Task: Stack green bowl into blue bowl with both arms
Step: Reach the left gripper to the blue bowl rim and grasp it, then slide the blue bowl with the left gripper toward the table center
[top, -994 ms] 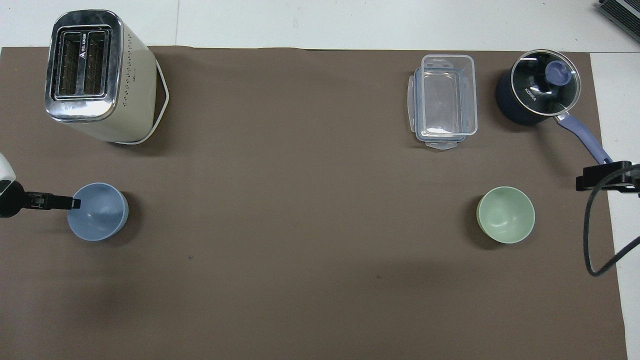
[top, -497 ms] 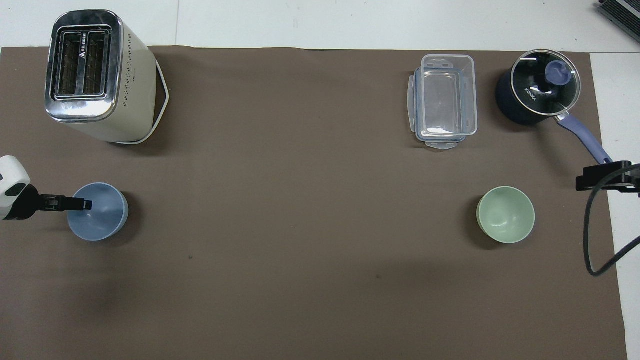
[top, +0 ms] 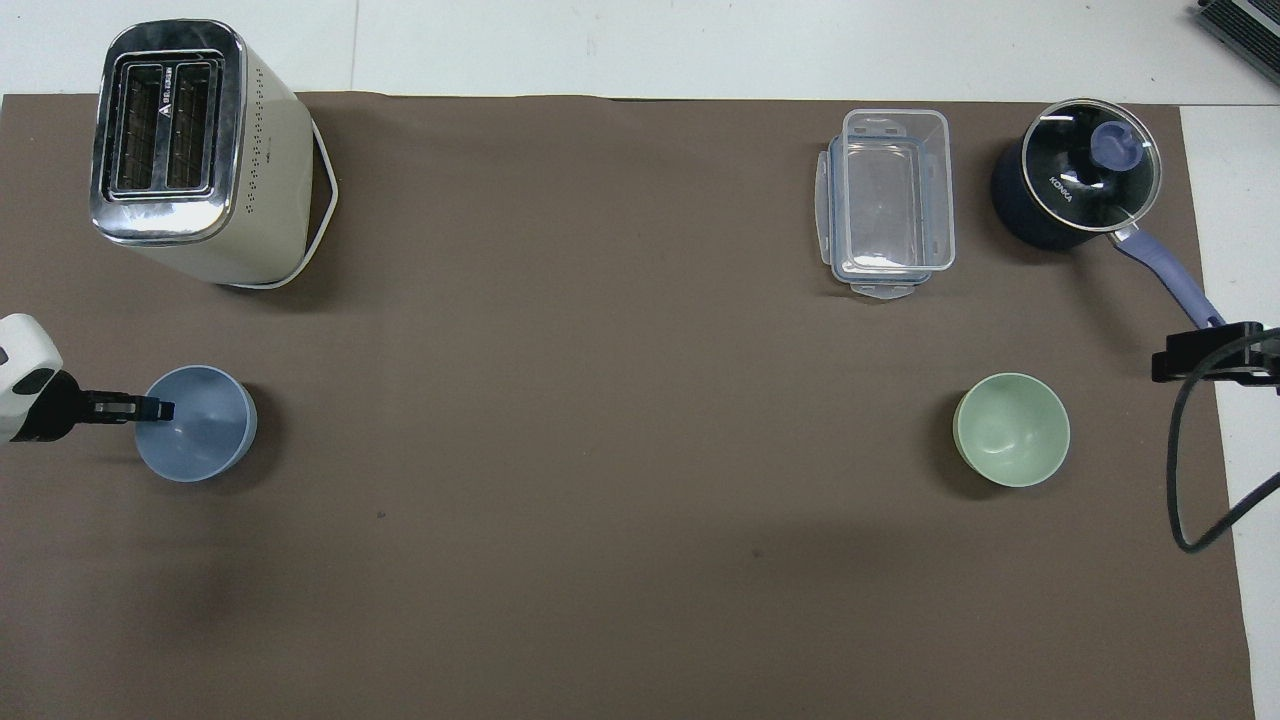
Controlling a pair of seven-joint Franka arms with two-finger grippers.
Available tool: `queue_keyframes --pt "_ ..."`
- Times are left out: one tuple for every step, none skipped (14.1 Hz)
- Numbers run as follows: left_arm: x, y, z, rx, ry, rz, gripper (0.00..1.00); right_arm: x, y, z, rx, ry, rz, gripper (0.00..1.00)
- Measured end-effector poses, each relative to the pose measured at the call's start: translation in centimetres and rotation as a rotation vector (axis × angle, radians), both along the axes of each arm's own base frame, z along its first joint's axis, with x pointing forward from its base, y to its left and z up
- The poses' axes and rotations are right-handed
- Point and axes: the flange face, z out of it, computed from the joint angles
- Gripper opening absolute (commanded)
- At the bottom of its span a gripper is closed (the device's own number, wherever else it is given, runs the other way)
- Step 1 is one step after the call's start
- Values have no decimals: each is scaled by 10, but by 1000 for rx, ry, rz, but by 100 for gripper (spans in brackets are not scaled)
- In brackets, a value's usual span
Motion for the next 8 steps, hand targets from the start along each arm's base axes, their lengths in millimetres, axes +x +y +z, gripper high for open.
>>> queue_keyframes --pt "0 0 0 0 0 0 0 0 0 0 0 0 0 100" --pt "0 0 0 -1 0 -3 0 0 0 0 0 0 0 100" --pt "0 0 0 -1 -2 -10 0 0 0 0 0 0 0 100" --pt "0 0 0 0 -5 -22 0 0 0 0 0 0 0 100" --pt "0 0 0 0 -8 -35 0 0 0 0 0 0 0 100" --pt "0 0 1 1 -12 -45 0 0 0 0 0 0 0 100" --pt "0 0 4 3 -19 -52 0 0 0 0 0 0 0 100" --pt "0 -1 9 5 -30 -59 0 0 0 0 0 0 0 100"
